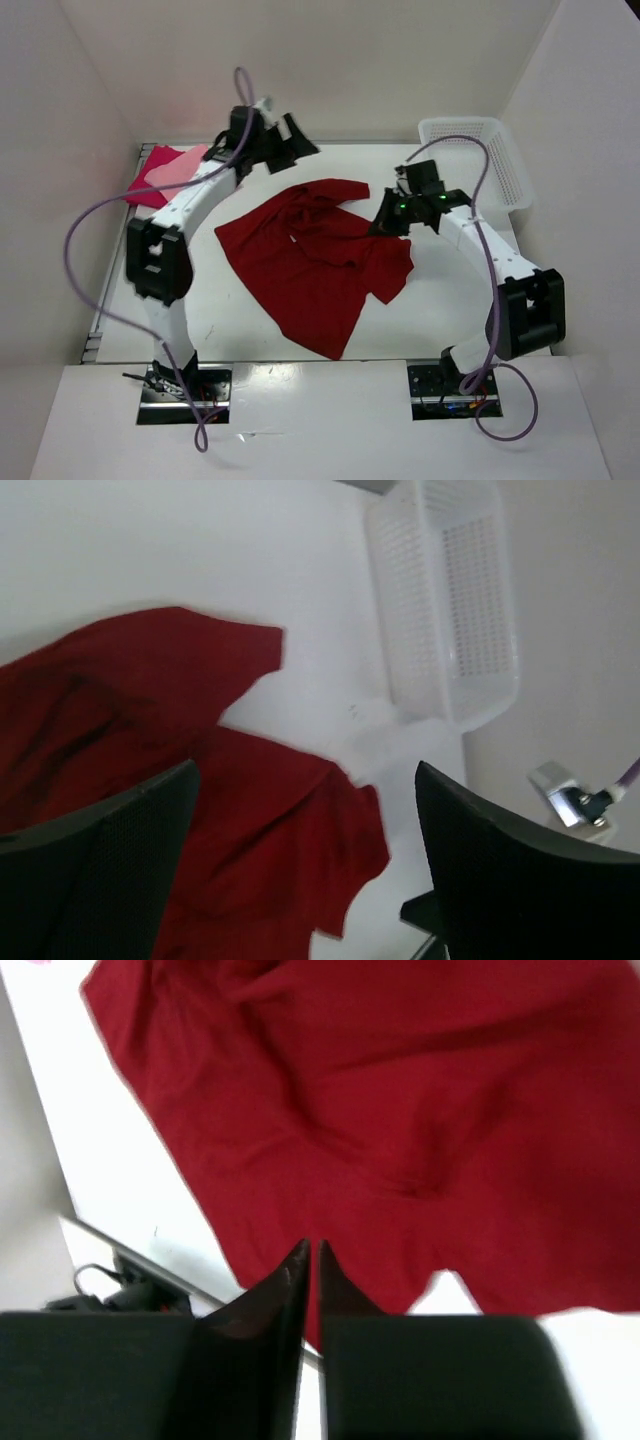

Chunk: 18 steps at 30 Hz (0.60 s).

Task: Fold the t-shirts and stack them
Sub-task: Flatten out the tshirt

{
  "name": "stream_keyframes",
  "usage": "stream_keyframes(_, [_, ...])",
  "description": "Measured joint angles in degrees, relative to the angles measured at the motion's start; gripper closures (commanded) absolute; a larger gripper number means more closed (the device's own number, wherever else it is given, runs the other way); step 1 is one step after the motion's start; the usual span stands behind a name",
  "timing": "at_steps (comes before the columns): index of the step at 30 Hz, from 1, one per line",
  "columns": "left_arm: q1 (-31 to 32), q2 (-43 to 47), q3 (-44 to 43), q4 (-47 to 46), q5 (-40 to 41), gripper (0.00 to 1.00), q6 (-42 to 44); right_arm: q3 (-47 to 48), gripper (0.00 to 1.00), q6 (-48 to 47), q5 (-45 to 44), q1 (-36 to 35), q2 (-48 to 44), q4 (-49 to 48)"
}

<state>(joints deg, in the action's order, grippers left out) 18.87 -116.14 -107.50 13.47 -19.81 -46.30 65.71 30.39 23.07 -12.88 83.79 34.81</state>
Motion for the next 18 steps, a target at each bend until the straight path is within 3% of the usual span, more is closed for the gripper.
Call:
stream_keyframes(1, [-1.6, 5.0, 6.8, -1.4, 0.4, 0.19, 0.1, 1.3, 0.94, -0.9, -1.1, -2.8, 0.5, 0.0])
stream_keyframes(2, [-3.3, 10.1, 12.8, -2.2, 0.9, 0.42, -0.1, 2.5, 0.94, -1.6, -1.9, -5.3, 1.4, 0.0])
stream_keyframes(3, [-5.3, 15.8, 19.6, -2.4, 1.4, 0.51, -0.2, 3.7, 0.91, -2.1, -3.1, -8.1, 2.7, 0.0])
stream_keyframes(4, [-7.4, 21.5, 26.0, -3.0, 2.1, 0.57, -0.2, 4.8, 0.78, -3.0, -4.6, -10.7, 4.4, 0.0])
stream_keyframes(6, [-11.2, 31.0, 36.2, -3.2, 3.8, 0.62, -0.5, 6.6, 0.63, -4.3, -6.6, -14.8, 8.2, 0.6])
stream_keyframes(9, [-12.8, 39.9, 47.7, -2.1, 5.6, 0.61, -0.7, 8.9, 0.50, -6.7, -9.0, -18.7, 14.4, 1.2])
stream_keyframes(10, [-12.5, 41.2, 50.8, -1.2, 5.9, 0.48, -0.9, 9.4, 0.45, -7.3, -9.5, -19.4, 15.8, 1.6])
stream_keyframes(14, [-12.3, 41.6, 60.7, 2.2, 6.4, 0.25, -3.6, 13.8, 0.40, -9.7, -12.1, -22.1, 21.9, 3.0])
stream_keyframes(18, [-12.9, 41.6, 67.3, 3.9, 6.7, 0.20, -8.0, 18.1, 0.38, -11.6, -14.5, -24.4, 25.9, 2.8])
